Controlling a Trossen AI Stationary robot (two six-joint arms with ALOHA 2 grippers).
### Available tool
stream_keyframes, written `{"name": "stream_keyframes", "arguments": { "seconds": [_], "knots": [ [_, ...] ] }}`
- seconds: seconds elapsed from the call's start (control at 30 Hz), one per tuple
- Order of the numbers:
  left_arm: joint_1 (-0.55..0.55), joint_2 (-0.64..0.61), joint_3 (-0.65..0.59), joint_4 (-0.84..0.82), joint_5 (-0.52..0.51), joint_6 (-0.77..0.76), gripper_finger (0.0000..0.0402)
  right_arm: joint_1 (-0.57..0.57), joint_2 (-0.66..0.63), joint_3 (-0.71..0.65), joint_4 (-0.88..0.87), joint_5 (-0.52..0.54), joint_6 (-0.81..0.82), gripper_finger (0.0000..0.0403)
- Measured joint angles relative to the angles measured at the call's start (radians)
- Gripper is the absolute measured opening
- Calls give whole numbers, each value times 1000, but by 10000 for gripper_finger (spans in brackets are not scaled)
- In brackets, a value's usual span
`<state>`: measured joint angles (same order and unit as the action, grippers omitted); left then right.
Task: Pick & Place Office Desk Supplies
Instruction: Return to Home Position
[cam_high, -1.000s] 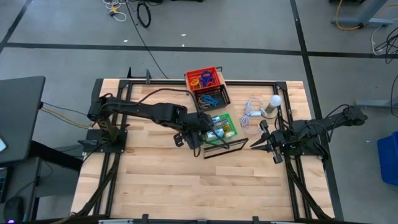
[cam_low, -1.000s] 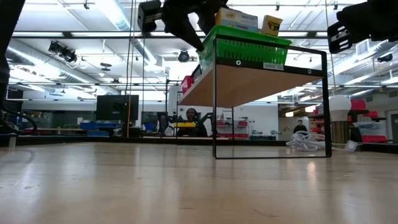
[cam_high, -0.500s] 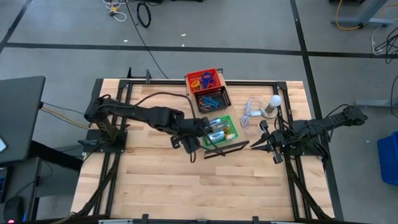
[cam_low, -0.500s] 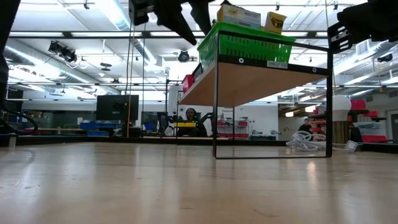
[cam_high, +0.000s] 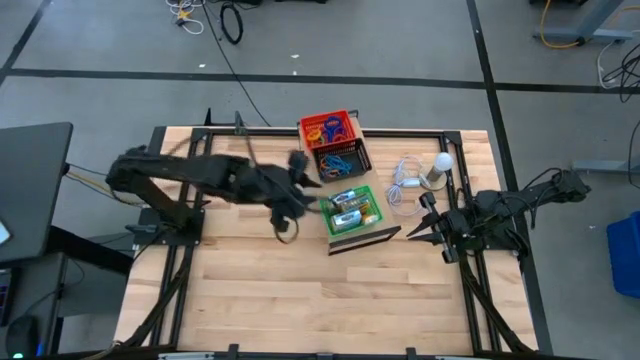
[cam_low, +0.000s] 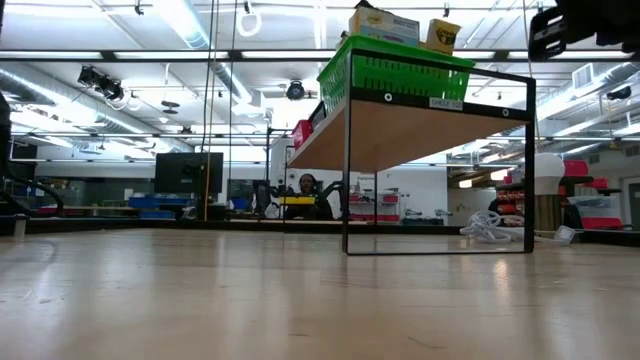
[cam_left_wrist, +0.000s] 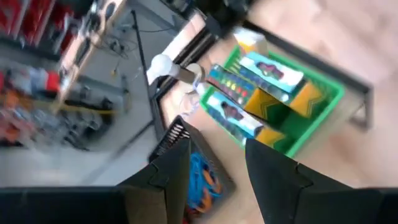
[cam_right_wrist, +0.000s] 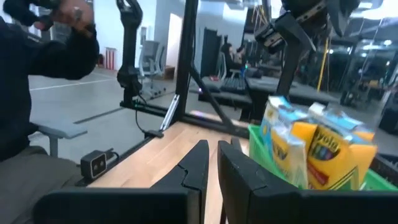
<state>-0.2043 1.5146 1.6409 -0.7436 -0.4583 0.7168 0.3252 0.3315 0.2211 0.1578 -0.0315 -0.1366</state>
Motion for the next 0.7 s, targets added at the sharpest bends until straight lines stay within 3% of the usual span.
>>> {"name": "stream_keyframes", "arguments": {
  "seconds": [0.2, 0.3, 0.47, 0.57, 0.7],
  "knots": [
    [12, -162, -5, -102, 186, -300, 161, 0, -106, 6, -89, 0, -18, 41],
    [-5, -223, -5, -147, 216, -399, 161, 0, -197, 36, -207, 1, 46, 41],
    [-71, -309, -48, -163, 169, -506, 161, 4, -308, 48, -249, -8, 130, 41],
    [-116, -386, -173, -96, 73, -560, 161, 4, -321, 48, -253, -8, 130, 41],
    [-148, -507, -414, 149, 20, -584, 161, 3, -317, 48, -252, -34, 122, 41]
  ]
}}
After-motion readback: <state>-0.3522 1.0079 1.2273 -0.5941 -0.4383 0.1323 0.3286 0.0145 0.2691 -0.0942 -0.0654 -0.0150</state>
